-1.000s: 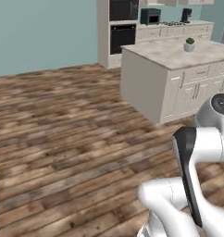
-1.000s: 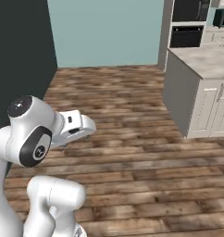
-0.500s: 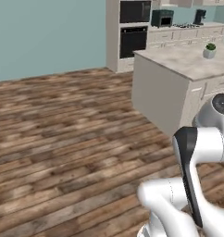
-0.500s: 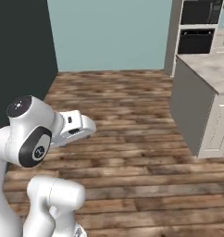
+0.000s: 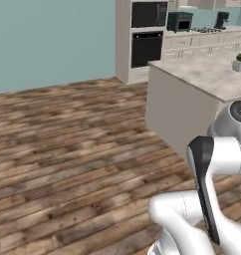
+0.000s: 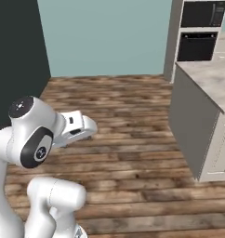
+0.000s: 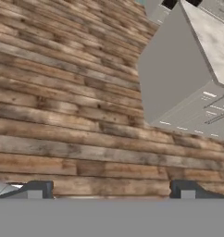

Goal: Retrieve the tupperware and aluminum foil from the cabinet and place them on the dining counter near the plate with squash and garlic to prepare for storing leftovers.

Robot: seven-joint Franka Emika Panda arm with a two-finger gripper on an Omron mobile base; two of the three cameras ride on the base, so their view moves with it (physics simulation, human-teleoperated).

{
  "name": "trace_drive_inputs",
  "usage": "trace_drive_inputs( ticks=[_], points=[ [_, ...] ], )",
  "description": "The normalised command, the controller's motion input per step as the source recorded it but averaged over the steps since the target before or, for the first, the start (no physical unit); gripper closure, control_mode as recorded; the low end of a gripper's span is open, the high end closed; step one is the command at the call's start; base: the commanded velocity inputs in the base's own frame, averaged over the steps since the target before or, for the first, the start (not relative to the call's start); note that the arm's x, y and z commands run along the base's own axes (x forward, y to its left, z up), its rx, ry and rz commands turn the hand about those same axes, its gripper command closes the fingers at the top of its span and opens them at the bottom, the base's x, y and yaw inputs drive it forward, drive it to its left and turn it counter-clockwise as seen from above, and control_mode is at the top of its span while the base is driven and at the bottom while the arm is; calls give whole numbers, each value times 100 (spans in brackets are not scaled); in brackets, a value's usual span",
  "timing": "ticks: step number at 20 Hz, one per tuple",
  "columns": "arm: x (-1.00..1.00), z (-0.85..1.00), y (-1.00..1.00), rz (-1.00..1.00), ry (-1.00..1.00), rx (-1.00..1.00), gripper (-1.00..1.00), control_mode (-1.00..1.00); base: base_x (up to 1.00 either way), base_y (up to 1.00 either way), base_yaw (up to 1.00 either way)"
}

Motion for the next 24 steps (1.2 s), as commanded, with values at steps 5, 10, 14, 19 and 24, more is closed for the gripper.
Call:
trace_drive_inputs(
  ticks=[5,10,14,19,24],
  points=[
    [0,0,0,0,0,0,-100,100,100,0,-17],
    [0,0,0,0,0,0,-100,100,100,6,-21],
    [0,0,0,0,0,0,-100,100,100,5,-23],
    [0,0,0,0,0,0,-100,100,100,11,-24],
    [0,0,0,0,0,0,-100,100,100,18,-24]
  ],
)
